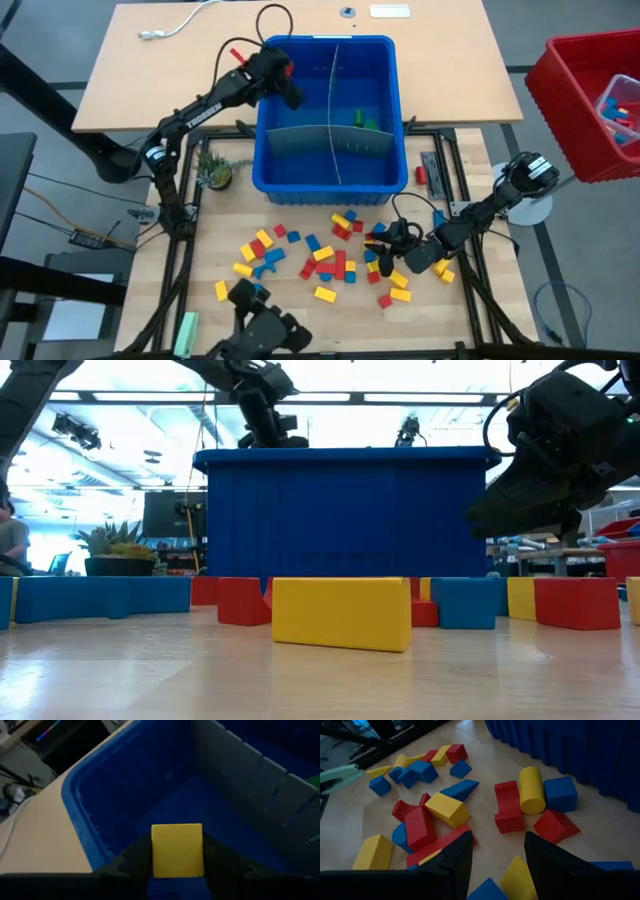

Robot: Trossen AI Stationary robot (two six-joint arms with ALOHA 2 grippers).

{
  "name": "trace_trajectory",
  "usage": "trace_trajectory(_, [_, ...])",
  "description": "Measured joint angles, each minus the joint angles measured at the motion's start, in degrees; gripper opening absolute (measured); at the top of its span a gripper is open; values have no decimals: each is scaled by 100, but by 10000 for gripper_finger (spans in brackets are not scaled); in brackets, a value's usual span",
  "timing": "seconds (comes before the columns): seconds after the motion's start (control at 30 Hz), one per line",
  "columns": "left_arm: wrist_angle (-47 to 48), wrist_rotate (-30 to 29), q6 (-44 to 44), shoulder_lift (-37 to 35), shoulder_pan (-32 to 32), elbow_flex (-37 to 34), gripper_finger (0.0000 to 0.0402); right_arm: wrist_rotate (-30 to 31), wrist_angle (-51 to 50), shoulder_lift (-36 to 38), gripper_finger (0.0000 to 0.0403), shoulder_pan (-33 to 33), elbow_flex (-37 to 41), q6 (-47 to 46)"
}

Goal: Sort blocks
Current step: Put the green block with the other green blocks into the blue bin

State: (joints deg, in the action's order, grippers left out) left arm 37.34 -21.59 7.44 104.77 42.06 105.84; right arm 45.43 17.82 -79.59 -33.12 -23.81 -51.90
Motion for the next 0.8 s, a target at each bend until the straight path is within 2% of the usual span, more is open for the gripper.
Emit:
trace_trajectory(0.3, [14,-144,59,-14,110,0,214,1,2,0,165,1,0,-7])
trace_trajectory(0.43, [134,157,9,-61,39,0,227,-4,2,0,165,0,0,-9])
trace_trajectory(0.57, [524,711,1,-383,-232,2,228,-58,-8,0,164,0,0,-13])
trace_trajectory(0.8, [1539,888,95,-1171,-1032,2,214,-207,-83,0,165,0,0,-59])
